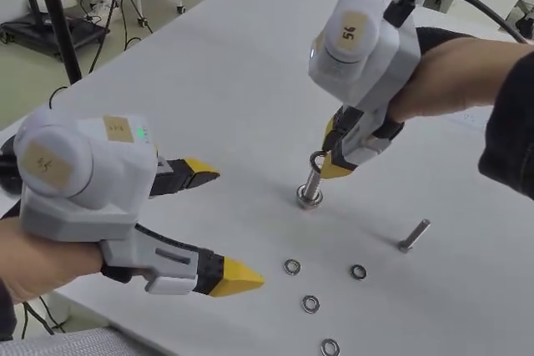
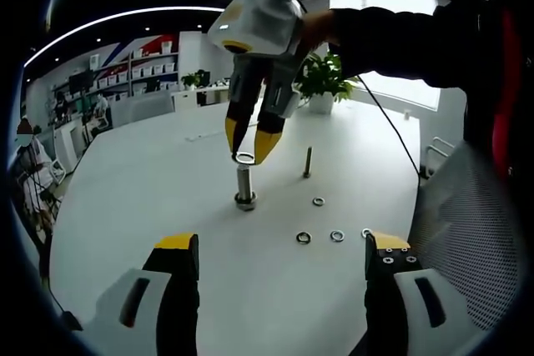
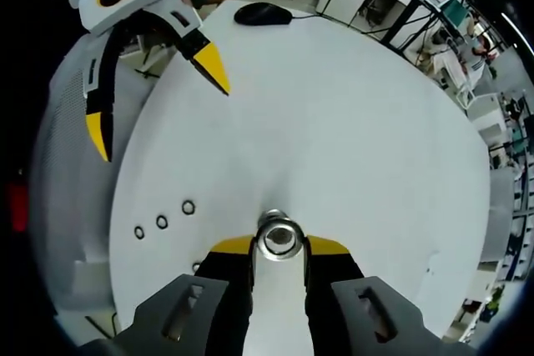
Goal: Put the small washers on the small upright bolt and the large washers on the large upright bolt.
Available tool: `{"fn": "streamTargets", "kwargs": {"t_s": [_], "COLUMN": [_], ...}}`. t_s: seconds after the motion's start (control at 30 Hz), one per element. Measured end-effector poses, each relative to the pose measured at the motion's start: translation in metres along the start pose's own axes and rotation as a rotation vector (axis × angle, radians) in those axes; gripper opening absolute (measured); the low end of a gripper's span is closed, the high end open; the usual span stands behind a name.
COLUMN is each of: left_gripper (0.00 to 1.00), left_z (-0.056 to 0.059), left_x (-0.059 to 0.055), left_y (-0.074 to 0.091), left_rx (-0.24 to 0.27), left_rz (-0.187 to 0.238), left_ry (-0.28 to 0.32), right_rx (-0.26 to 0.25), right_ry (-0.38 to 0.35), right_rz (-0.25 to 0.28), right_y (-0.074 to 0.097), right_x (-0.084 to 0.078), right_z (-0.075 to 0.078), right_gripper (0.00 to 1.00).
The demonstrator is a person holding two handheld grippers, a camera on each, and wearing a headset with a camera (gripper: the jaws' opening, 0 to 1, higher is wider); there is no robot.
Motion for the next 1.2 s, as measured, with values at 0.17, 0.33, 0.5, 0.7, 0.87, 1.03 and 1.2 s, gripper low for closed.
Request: {"fn": "streamTargets", "kwargs": {"t_s": [0.17, 0.33, 0.5, 0.7, 0.87, 1.03, 1.2], "left_gripper": [0.81, 0.81, 0.81, 0.81, 0.81, 0.81, 0.81], "left_z": [-0.001, -0.001, -0.001, -0.002, -0.001, -0.002, -0.002], "left_x": [-0.001, -0.002, -0.003, -0.003, -0.004, -0.005, -0.006], "left_y": [0.0, 0.0, 0.0, -0.001, -0.001, -0.001, -0.001], "left_rx": [0.002, 0.003, 0.003, 0.005, 0.006, 0.007, 0.008], "left_rz": [0.001, -0.001, 0.0, 0.0, 0.0, -0.002, -0.004], "left_ry": [0.004, 0.007, 0.01, 0.014, 0.017, 0.02, 0.023], "right_rx": [0.007, 0.013, 0.02, 0.028, 0.038, 0.05, 0.064], "right_ry": [0.0, 0.005, 0.003, 0.005, 0.005, 0.007, 0.001], "right_rz": [-0.009, -0.018, -0.021, -0.025, -0.03, -0.037, -0.044], "right_y": [-0.003, -0.007, -0.009, -0.013, -0.017, -0.024, -0.03], "right_x": [-0.002, -0.002, -0.002, -0.003, -0.003, -0.004, -0.006], "right_z": [0.001, 0.001, 0.001, 0.001, 0.0, 0.0, 0.0], "right_gripper": [0.23, 0.23, 0.23, 0.23, 0.23, 0.23, 0.23]}}
Point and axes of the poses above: the centre of the closed fingertips' face, and the gripper's own axes: y roughly backward along the fingers, z roughly to its right, x roughly out of its top, the point moved 7 cm from there along y, roughly backward along the fingers, and after that the axes turned 4 degrees about -x, right-handed, at the moved point
